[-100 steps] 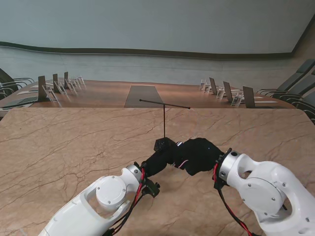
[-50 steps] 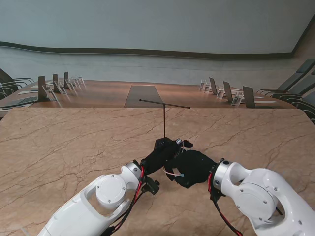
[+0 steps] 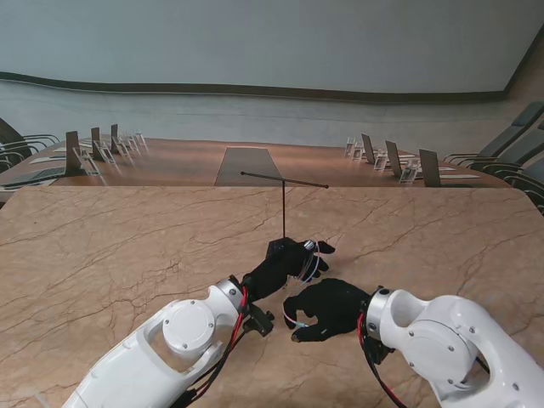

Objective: Take the wired earphone off the rack, coil the cable and place them on the table

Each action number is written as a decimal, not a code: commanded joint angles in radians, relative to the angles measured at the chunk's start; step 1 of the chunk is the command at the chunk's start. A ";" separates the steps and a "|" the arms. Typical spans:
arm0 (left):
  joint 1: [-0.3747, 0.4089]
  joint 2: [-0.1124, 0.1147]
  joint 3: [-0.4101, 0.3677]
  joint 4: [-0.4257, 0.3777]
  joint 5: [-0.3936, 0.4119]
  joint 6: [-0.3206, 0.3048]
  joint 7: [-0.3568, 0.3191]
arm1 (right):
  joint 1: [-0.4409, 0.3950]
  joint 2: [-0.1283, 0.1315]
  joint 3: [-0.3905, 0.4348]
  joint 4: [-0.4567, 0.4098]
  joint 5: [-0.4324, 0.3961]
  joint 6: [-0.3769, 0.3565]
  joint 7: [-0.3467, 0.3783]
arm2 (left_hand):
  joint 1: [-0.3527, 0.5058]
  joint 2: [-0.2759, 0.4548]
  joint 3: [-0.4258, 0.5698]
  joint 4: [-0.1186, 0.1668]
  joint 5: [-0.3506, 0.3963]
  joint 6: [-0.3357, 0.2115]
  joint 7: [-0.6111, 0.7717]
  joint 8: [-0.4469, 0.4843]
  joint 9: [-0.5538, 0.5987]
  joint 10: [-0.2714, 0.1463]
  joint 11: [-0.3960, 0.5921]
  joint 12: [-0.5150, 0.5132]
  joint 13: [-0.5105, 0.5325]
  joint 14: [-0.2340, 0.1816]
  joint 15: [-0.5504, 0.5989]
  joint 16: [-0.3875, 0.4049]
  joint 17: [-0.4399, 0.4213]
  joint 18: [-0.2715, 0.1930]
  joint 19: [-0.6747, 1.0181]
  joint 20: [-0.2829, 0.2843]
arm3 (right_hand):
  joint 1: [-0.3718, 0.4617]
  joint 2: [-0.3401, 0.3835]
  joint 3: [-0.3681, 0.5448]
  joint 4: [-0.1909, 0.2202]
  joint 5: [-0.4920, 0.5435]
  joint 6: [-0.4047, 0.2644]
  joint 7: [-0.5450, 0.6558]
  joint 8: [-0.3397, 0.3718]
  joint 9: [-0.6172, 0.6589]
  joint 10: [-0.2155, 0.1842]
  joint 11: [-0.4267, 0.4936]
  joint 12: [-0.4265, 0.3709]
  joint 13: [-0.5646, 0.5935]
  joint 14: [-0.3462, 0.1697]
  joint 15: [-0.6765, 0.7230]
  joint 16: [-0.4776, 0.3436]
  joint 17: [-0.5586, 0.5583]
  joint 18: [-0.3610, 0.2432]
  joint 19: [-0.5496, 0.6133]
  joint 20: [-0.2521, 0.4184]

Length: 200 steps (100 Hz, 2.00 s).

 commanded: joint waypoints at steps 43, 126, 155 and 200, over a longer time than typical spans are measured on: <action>0.008 -0.002 0.004 -0.015 0.027 -0.014 0.051 | -0.012 0.017 0.011 0.018 0.008 0.035 0.092 | -0.010 0.021 -0.017 0.001 0.026 -0.050 -0.027 0.008 0.036 -0.018 -0.015 -0.011 0.027 -0.011 0.006 0.009 0.016 0.038 0.011 -0.003 | -0.037 0.105 -0.139 0.026 -0.211 -0.179 -0.171 0.048 -0.200 -0.108 -0.170 -0.070 -0.109 -0.085 -0.129 -0.040 -0.087 -0.071 -0.105 -0.016; 0.001 0.002 -0.002 -0.010 0.029 -0.043 0.043 | -0.026 0.033 -0.011 0.038 -0.014 0.124 0.204 | -0.009 0.021 -0.017 0.001 0.026 -0.054 -0.021 0.003 0.042 -0.024 -0.022 -0.015 0.027 -0.013 0.004 0.003 0.015 0.036 0.007 -0.005 | -0.099 0.099 -0.221 0.025 -0.362 -0.044 -0.155 -0.057 -0.351 -0.128 -0.155 -0.075 -0.198 -0.133 -0.196 -0.043 -0.136 -0.130 -0.214 0.005; 0.007 0.004 -0.011 -0.007 0.035 -0.055 0.045 | -0.134 0.013 0.110 0.002 -0.068 0.151 0.152 | -0.009 0.021 -0.017 0.001 0.025 -0.057 -0.018 0.005 0.043 -0.023 -0.022 -0.014 0.027 -0.012 0.005 0.003 0.015 0.035 0.008 -0.004 | -0.089 0.100 -0.213 0.025 -0.357 -0.040 -0.148 -0.048 -0.348 -0.128 -0.150 -0.073 -0.198 -0.138 -0.197 -0.045 -0.141 -0.140 -0.222 0.004; 0.018 0.003 -0.020 0.016 0.057 -0.065 0.062 | -0.240 -0.030 0.300 -0.034 -0.086 0.162 -0.045 | -0.011 0.018 -0.017 -0.001 0.035 -0.108 -0.008 0.013 0.042 -0.027 -0.018 -0.008 0.026 -0.015 0.010 0.009 0.012 0.035 0.010 -0.003 | -0.060 0.090 -0.184 0.026 -0.298 -0.016 -0.153 -0.042 -0.283 -0.110 -0.143 -0.070 -0.158 -0.110 -0.162 -0.031 -0.120 -0.124 -0.215 0.008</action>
